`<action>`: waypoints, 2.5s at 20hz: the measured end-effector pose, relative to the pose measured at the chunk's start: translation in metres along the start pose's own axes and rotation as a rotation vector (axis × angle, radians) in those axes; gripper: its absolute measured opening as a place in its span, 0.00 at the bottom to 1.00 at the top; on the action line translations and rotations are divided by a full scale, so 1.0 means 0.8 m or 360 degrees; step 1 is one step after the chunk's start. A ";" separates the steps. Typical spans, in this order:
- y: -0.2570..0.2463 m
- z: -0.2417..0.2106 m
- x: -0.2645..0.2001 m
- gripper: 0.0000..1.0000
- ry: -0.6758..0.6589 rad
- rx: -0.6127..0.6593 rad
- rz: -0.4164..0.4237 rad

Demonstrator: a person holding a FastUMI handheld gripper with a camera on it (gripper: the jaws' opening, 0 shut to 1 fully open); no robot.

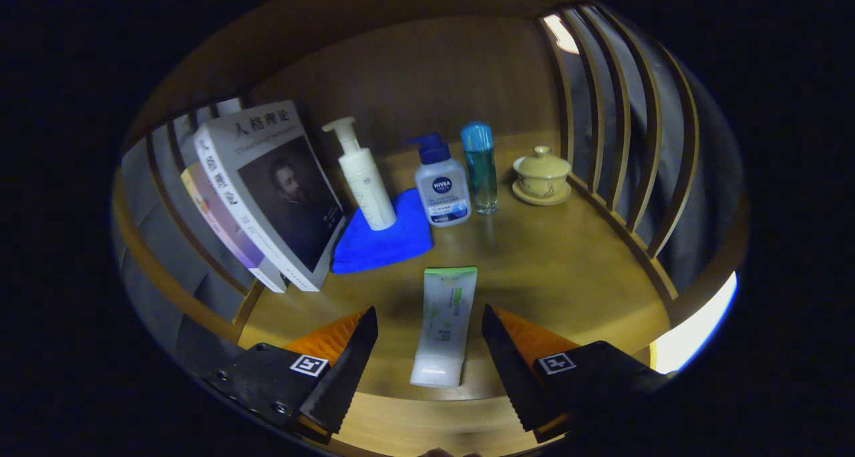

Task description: Pull open the drawer, take out the items inside it, and place them on the countertop above the cabinet.

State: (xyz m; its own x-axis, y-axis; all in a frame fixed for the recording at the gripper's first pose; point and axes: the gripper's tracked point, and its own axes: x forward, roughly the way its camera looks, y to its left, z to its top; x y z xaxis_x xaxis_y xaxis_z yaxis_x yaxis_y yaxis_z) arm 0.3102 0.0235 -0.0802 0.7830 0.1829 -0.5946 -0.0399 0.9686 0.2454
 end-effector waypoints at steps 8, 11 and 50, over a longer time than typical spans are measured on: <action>0.025 0.004 -0.105 0.98 -0.0463 -0.0137 0.0067; 0.024 -0.006 -0.142 0.98 -0.0633 -0.0195 0.0042; 0.012 -0.339 -0.201 0.98 -0.0733 -0.0174 -0.0168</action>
State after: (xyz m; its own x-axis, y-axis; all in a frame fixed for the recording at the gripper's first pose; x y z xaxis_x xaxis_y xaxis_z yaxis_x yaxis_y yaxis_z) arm 0.0158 0.0490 -0.1899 0.9786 0.0130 -0.2053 0.0089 0.9944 0.1056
